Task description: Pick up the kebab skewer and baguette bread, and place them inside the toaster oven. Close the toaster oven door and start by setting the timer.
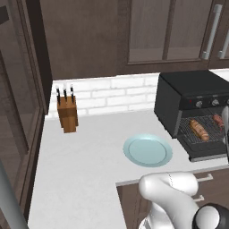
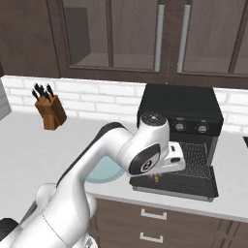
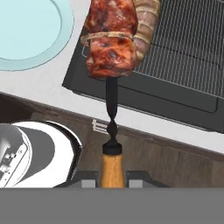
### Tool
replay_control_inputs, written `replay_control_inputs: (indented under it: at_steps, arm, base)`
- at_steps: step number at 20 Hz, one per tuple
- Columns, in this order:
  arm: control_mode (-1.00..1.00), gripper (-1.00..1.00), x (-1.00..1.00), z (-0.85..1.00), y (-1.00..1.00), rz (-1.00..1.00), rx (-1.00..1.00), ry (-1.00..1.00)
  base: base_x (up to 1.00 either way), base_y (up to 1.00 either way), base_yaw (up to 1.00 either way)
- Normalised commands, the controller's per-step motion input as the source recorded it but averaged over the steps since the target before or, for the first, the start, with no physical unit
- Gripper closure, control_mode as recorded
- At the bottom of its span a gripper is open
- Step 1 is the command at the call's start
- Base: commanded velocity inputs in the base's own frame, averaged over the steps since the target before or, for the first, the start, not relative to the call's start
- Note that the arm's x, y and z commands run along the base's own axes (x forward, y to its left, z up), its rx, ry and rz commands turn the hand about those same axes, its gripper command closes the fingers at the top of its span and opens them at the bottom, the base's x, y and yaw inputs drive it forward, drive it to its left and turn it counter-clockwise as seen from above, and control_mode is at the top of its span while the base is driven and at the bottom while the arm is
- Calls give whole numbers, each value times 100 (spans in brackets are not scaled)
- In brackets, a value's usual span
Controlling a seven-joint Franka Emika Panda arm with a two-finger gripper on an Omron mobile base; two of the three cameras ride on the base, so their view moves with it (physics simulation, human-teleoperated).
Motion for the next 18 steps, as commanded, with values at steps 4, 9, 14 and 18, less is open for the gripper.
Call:
replay_control_inputs:
  at_steps: [4,9,14,18]
  arm:
    - [-100,100,32,-28,-32,-5,-4,6]
    - [-100,100,54,-41,-32,-4,-2,15]
    - [-100,100,42,-19,-42,0,0,6]
    - [-100,100,40,-7,-51,0,0,2]
  base:
    - [0,0,0]
    - [0,0,0]
    - [0,0,0]
    - [0,0,0]
